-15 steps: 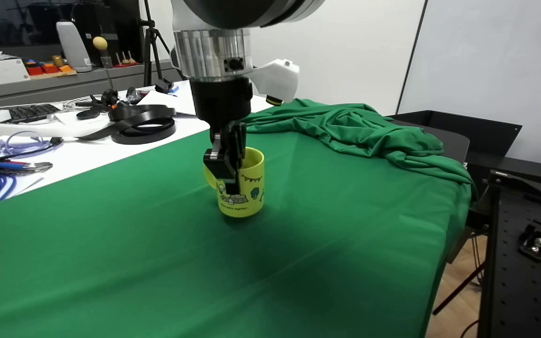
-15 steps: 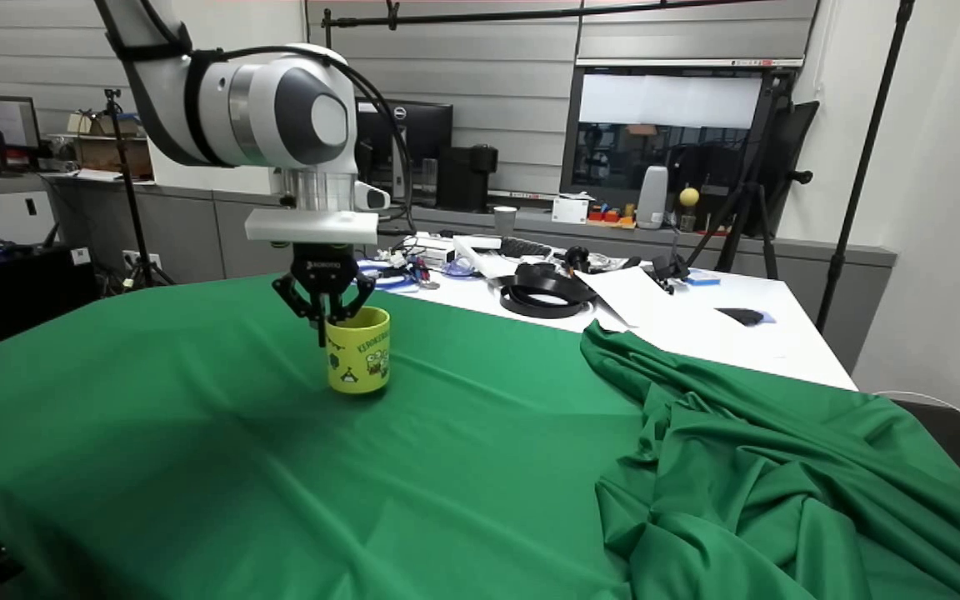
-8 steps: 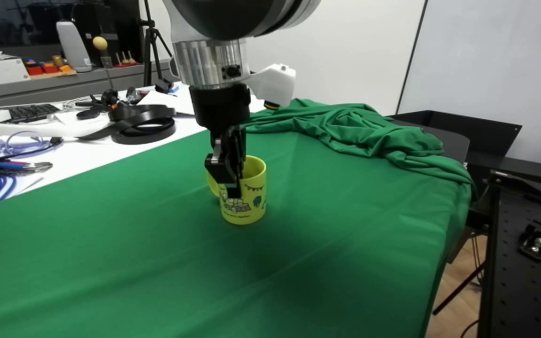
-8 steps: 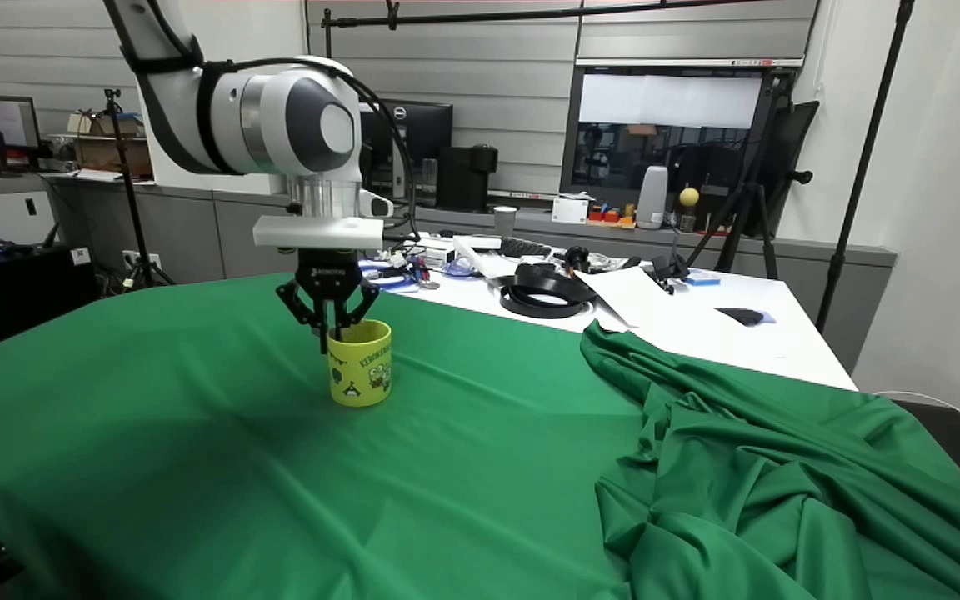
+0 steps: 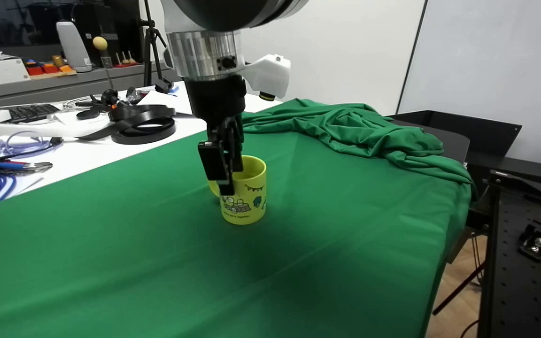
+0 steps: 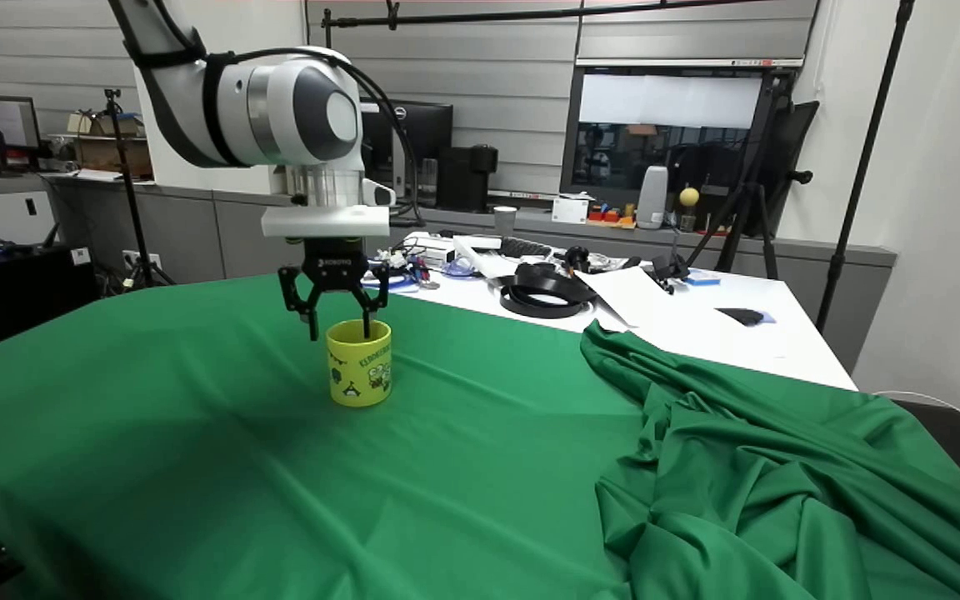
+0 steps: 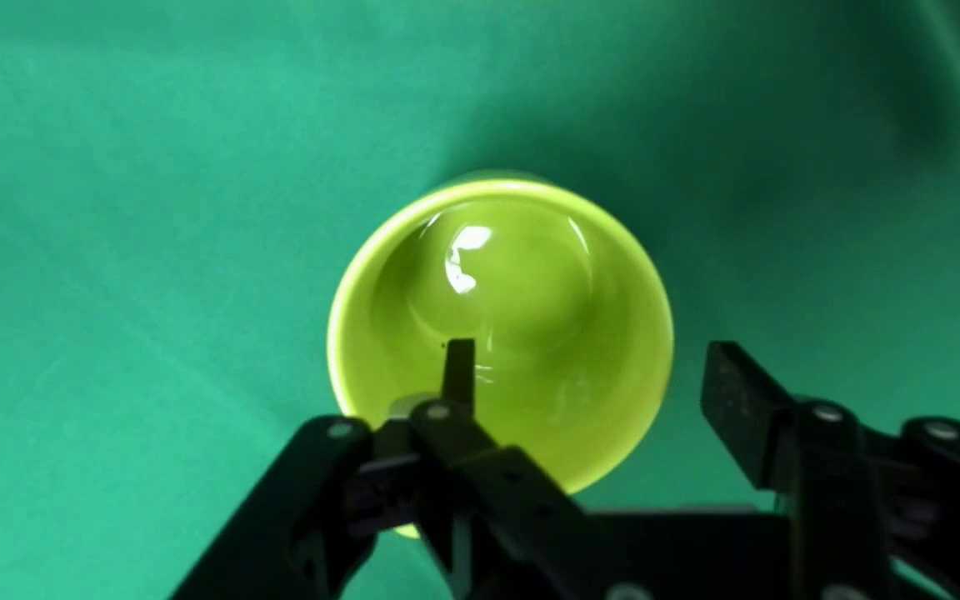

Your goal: Move the mug to the left

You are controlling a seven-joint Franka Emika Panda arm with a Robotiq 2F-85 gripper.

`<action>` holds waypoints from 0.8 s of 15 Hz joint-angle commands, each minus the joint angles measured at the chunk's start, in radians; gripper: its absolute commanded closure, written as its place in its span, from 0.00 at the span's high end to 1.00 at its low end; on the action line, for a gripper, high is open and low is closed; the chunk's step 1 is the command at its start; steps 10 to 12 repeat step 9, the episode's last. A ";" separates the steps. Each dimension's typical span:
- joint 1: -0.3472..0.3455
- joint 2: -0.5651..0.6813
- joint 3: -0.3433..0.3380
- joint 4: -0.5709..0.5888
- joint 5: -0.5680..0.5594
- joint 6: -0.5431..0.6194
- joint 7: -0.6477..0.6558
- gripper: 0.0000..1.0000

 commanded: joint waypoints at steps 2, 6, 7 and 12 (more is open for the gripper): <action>0.026 -0.083 -0.017 -0.028 -0.035 -0.060 0.057 1.00; 0.024 -0.148 -0.016 -0.050 -0.038 -0.088 0.077 1.00; 0.023 -0.164 -0.015 -0.052 -0.029 -0.121 0.086 1.00; 0.017 -0.194 -0.009 -0.057 -0.010 -0.189 0.082 1.00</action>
